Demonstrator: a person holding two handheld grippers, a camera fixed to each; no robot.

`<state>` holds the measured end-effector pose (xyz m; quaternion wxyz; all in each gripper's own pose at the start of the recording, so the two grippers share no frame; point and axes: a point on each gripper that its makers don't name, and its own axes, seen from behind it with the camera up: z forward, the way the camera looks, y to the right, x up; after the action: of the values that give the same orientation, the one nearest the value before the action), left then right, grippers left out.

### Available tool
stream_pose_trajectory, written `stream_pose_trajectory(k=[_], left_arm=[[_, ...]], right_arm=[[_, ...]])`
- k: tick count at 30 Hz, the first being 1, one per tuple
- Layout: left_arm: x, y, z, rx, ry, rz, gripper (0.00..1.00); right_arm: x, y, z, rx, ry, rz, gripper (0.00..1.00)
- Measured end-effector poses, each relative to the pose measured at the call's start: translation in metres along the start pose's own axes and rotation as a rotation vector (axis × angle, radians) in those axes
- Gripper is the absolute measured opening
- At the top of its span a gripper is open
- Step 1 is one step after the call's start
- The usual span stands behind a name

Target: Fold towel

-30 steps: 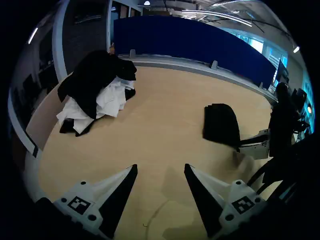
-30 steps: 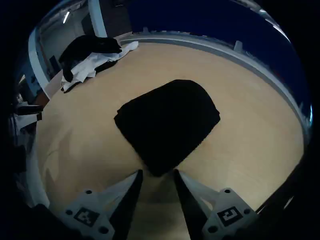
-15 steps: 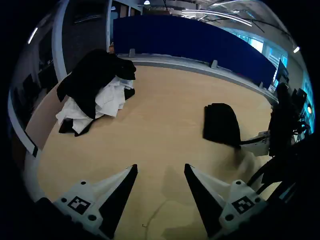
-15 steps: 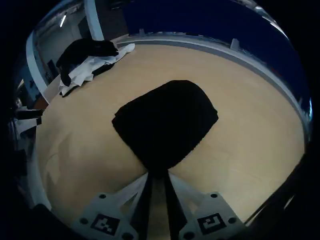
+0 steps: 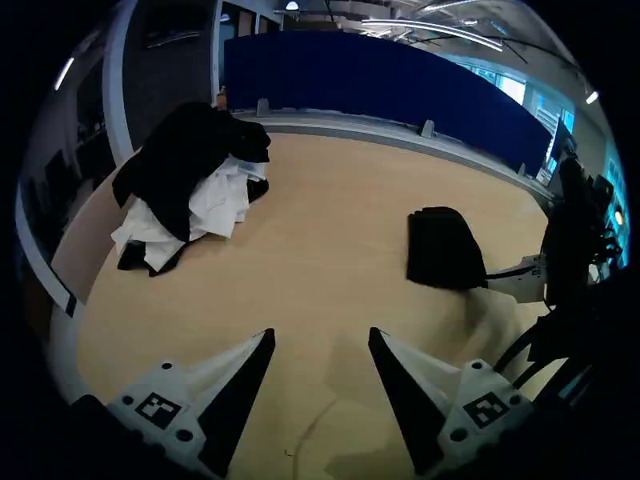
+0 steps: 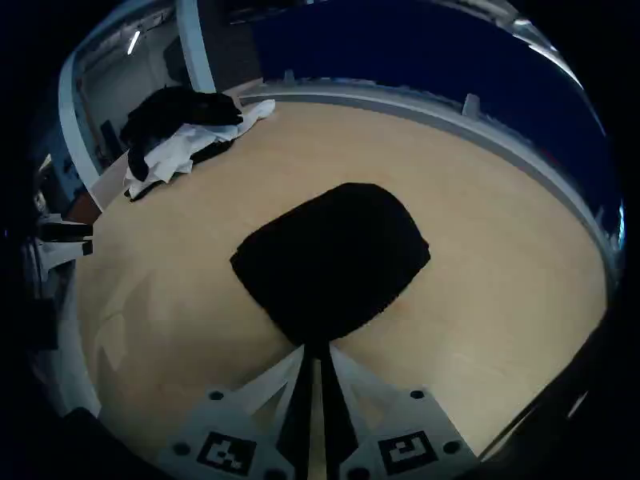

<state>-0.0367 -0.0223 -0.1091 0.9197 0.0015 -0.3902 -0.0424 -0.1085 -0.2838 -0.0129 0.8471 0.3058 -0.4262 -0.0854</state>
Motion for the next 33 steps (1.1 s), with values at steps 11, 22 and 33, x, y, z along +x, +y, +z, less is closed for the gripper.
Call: stream_pose_trajectory(k=[11, 22, 33], left_arm=[[0.013, 0.004, -0.002, -0.006, 0.023, 0.002, 0.86], [0.024, 0.010, -0.005, -0.016, 0.047, 0.009, 0.86], [0.028, 0.014, -0.009, -0.025, 0.056, 0.011, 0.86]], right_arm=[[0.081, 0.000, -0.043, 0.017, 0.135, -0.084, 0.06], [0.128, 0.002, -0.090, 0.025, 0.191, -0.175, 0.06], [0.145, 0.024, -0.126, 0.009, 0.228, -0.152, 0.06]])
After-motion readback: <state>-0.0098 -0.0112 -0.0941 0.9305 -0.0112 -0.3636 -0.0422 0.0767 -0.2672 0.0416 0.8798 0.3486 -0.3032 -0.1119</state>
